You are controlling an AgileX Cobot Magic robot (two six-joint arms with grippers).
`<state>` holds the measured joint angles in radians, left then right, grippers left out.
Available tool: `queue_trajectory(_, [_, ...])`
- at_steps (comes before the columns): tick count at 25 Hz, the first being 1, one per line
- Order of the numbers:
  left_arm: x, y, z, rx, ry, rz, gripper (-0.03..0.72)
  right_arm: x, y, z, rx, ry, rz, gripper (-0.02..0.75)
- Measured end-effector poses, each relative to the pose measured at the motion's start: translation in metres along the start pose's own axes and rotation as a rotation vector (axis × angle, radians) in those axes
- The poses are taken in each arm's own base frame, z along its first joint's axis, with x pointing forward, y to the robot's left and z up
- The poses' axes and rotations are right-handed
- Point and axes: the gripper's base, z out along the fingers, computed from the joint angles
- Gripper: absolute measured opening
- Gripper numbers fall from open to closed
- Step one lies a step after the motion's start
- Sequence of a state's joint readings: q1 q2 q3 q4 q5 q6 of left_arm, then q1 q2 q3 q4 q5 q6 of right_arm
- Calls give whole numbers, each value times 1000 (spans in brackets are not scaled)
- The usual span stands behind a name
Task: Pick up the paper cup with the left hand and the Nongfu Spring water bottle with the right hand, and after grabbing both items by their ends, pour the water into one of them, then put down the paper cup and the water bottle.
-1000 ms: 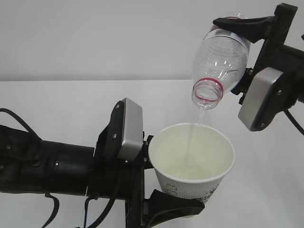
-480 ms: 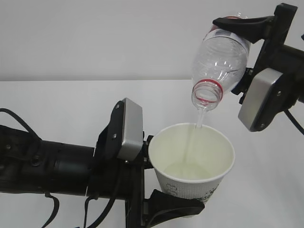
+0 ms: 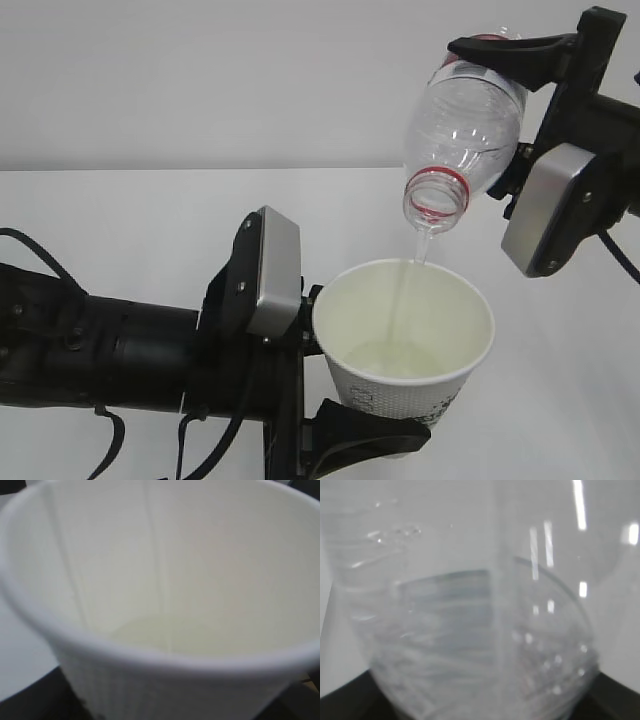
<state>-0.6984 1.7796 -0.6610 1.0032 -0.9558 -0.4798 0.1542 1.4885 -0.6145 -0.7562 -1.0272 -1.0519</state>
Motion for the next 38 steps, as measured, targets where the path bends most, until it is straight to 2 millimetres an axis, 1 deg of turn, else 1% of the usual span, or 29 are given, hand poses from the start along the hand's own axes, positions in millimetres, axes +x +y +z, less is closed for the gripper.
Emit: queue_trajectory(38, [0,0,0,0,0,0,537,-1,-2,0,25,-14,0,525])
